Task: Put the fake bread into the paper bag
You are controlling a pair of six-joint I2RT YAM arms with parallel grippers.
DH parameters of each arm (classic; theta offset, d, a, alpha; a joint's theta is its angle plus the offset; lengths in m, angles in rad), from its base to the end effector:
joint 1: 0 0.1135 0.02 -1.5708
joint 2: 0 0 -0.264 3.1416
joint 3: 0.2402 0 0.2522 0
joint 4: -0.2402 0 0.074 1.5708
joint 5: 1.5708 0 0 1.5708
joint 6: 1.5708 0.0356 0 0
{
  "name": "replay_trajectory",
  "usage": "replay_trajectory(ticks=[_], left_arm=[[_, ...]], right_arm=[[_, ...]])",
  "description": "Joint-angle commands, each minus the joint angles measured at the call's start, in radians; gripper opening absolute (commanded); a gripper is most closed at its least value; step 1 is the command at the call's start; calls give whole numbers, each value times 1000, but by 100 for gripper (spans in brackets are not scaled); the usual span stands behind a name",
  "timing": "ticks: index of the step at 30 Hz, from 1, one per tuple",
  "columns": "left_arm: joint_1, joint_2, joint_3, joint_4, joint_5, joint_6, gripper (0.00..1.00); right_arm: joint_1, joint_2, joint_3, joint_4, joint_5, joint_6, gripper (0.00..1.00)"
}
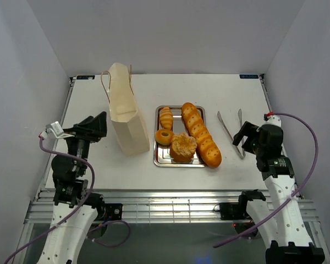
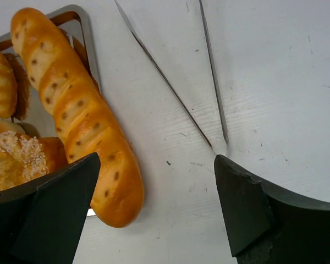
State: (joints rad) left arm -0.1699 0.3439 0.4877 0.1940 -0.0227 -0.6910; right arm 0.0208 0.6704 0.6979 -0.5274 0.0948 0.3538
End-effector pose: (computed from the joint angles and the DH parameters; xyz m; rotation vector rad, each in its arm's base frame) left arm 0.1073 -0.0176 0.3333 -0.3458 1.2183 -0.7326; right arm 0.1524 -0.0002 0.2918 0.4005 2.0318 0.1322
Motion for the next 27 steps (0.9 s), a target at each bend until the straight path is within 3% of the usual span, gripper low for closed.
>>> replay_trajectory(ticks=[1,6,11,17,27], left_arm=[[-3,73,158,-468,-235,-16,98],[-5,145,253,-570,-126,102,98],[-5,110,242,-533,1,142,98],[-6,118,253,-528,21,189,98],[-45,141,265,-487,112,235,98]], right_arm=[[-2,50,32,-34,26,-41,90],[-4,191,60,-2,97,-113,90],[-27,384,100,40,74,-142,90],[-62,540,111,95,54,-167,90],[-91,704,103,210,-150,-268,91]])
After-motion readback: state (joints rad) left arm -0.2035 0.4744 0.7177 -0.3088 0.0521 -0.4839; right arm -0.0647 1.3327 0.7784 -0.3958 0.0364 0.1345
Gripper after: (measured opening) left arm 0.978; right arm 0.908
